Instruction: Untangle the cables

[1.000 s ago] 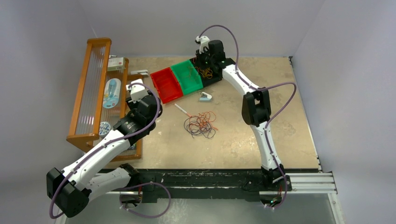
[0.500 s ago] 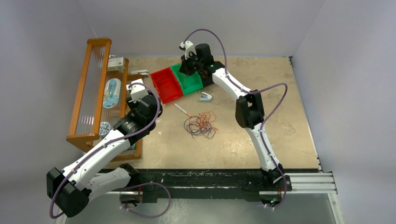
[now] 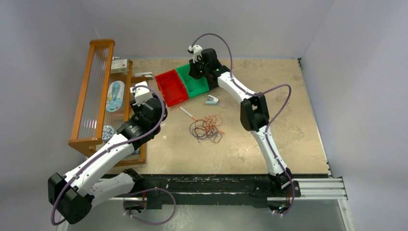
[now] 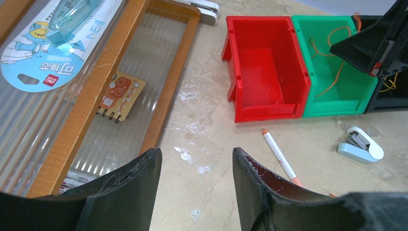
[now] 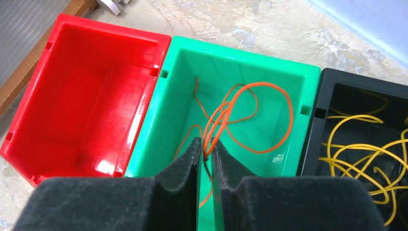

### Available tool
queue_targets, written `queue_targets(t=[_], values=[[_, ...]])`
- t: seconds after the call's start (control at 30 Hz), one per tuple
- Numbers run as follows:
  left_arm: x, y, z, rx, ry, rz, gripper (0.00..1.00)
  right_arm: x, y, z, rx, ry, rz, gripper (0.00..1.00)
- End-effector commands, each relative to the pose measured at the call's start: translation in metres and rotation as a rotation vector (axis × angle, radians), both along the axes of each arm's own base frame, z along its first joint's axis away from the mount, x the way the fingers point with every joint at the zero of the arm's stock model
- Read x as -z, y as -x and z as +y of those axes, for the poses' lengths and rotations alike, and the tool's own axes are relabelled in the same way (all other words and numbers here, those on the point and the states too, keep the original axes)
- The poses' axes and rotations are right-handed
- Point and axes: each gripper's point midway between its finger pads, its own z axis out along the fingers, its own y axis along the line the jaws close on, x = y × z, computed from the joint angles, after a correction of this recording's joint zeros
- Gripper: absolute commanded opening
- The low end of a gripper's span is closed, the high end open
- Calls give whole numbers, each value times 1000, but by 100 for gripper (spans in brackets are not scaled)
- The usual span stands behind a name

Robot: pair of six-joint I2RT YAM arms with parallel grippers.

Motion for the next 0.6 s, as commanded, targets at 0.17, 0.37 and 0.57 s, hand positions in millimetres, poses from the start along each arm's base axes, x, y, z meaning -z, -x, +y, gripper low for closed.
queue_targets(t=[0.17, 0.37, 0.57], values=[[-17, -7, -4, 5, 32, -43, 57, -91, -3, -4, 33, -90, -154, 40], [-17, -8, -5, 7, 34, -43, 59, -116, 1, -12, 57, -96, -186, 49], [-14, -9, -8, 20, 34, -34, 60, -125, 0, -32, 157, -60, -196, 51]])
